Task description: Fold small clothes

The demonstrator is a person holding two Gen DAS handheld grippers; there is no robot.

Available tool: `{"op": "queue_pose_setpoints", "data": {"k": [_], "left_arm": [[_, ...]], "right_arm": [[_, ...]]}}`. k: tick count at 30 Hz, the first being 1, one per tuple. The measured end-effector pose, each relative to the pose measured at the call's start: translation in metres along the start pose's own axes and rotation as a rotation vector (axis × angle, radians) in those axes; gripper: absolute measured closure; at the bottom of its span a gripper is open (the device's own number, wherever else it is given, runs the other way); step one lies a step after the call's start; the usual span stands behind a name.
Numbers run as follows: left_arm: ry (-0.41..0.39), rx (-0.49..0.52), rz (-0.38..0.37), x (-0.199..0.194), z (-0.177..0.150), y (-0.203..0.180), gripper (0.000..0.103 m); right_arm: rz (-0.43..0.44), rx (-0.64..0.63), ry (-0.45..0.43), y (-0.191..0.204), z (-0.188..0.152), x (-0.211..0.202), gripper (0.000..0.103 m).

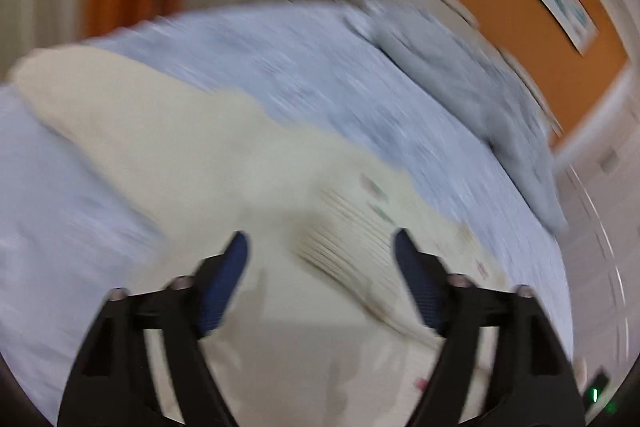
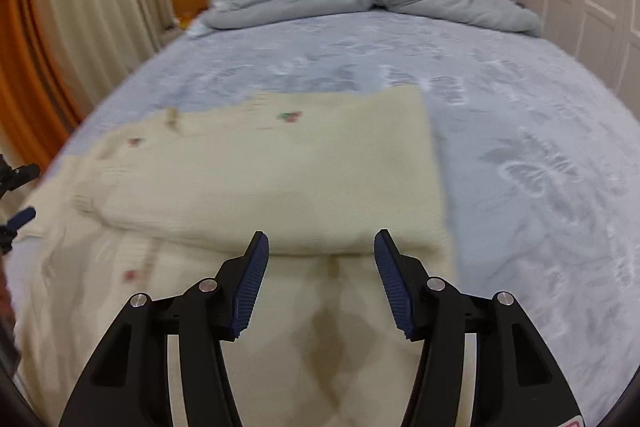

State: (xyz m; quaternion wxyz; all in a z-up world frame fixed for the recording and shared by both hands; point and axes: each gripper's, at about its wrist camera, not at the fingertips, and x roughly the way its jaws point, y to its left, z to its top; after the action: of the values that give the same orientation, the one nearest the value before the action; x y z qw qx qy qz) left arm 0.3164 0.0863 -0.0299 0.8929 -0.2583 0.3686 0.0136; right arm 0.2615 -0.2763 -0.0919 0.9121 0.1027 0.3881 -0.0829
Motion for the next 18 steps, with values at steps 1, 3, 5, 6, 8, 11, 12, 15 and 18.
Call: {"op": "queue_pose_setpoints", "data": {"k": [1,3,5,6,8,11,12,15,18], "left_arm": [[-0.032,-0.044,0.054,-0.004,0.017,0.026,0.018],[-0.069,-0.105,0.162,-0.005,0.041,0.067,0.018],[-0.099,-0.156,0.262,0.001,0.061,0.106,0.018],[-0.111,-0.184,0.33,0.007,0.071,0.128,0.018],[-0.127,-0.234,0.418,0.016,0.086,0.16,0.019],[-0.137,-0.403,0.471,0.027,0.096,0.205,0.022],[-0.137,-0.464,0.462,0.029,0.095,0.216,0.032],[-0.182,-0.483,0.425,0.032,0.098,0.22,0.079],[-0.167,-0.434,0.382,0.034,0.11,0.201,0.093]], "right_arm": [[0.034,0.007,-0.003,0.006,-0.004,-0.003,0.049],[0.052,0.0,-0.004,0.016,-0.011,-0.007,0.049],[0.061,-0.017,-0.007,0.025,-0.014,-0.009,0.049],[0.062,-0.025,-0.008,0.029,-0.017,-0.01,0.049],[0.064,-0.05,-0.008,0.039,-0.023,-0.007,0.049],[0.036,-0.088,-0.002,0.049,-0.029,-0.001,0.048],[0.031,-0.091,0.002,0.048,-0.029,0.001,0.048],[0.027,-0.083,0.014,0.047,-0.029,0.008,0.048],[0.028,-0.055,0.012,0.042,-0.026,0.01,0.048]]}}
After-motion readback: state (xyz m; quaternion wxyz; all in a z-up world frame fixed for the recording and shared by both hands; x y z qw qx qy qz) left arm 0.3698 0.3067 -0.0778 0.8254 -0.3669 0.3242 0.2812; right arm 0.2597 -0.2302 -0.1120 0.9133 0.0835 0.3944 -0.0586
